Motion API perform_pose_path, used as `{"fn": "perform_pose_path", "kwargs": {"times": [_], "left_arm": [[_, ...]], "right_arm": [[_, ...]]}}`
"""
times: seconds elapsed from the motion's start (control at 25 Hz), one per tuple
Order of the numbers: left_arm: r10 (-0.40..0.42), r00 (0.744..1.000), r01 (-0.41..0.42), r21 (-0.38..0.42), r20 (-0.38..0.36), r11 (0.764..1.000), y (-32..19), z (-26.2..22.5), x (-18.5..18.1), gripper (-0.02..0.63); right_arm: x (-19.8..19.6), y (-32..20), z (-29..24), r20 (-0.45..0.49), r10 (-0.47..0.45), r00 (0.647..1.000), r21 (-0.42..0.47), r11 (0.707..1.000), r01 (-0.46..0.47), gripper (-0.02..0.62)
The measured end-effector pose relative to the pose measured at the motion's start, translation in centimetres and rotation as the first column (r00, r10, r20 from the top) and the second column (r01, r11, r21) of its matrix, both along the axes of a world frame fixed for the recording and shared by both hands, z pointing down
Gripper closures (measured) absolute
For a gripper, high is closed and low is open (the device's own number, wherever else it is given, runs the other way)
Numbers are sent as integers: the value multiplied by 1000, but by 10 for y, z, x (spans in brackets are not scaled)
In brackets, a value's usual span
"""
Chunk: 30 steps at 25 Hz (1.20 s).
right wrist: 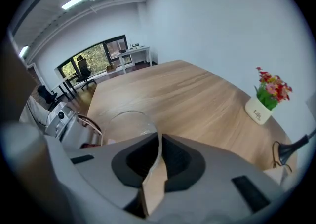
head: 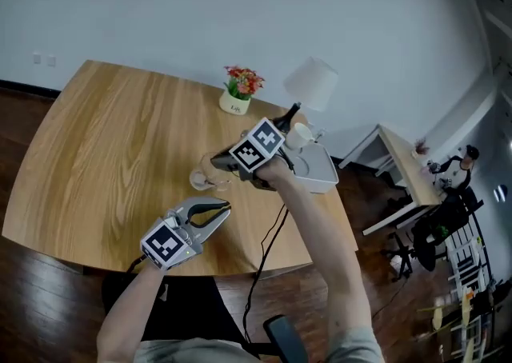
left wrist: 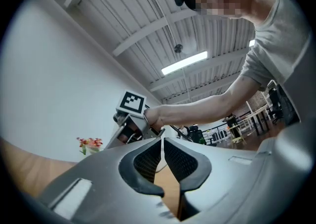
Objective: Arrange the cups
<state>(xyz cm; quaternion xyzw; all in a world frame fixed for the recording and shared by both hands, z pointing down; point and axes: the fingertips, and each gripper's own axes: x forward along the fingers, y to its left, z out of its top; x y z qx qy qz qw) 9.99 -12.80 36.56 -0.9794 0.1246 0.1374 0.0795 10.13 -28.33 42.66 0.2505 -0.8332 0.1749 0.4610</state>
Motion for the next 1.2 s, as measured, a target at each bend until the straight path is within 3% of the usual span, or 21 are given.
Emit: {"fn": "perform_pose_path", "kwargs": {"times": [0.16, 0.32, 0.64, 0.8, 1.2], "left_arm": [[103, 995, -103, -5, 8, 995, 9, -2, 63, 584], [160, 987, -159, -20, 27, 987, 9, 17, 112, 584], [191, 981, -191, -42, 8, 981, 4, 22, 149, 584], [226, 974, -224, -53, 22, 973, 6, 24, 161, 584], [232, 972, -231, -42, 25, 972, 8, 21, 159, 584]], "right_arm": [[72, 10, -46, -6, 112, 994, 57, 992, -111, 569], [161, 8, -84, -36, 259, 965, 109, 961, -254, 569], [311, 4, -88, -98, 493, 864, 95, 869, -485, 569], [343, -1, -68, -105, 536, 838, 37, 844, -535, 569], [360, -27, -36, -151, 528, 836, -81, 836, -542, 569]]}}
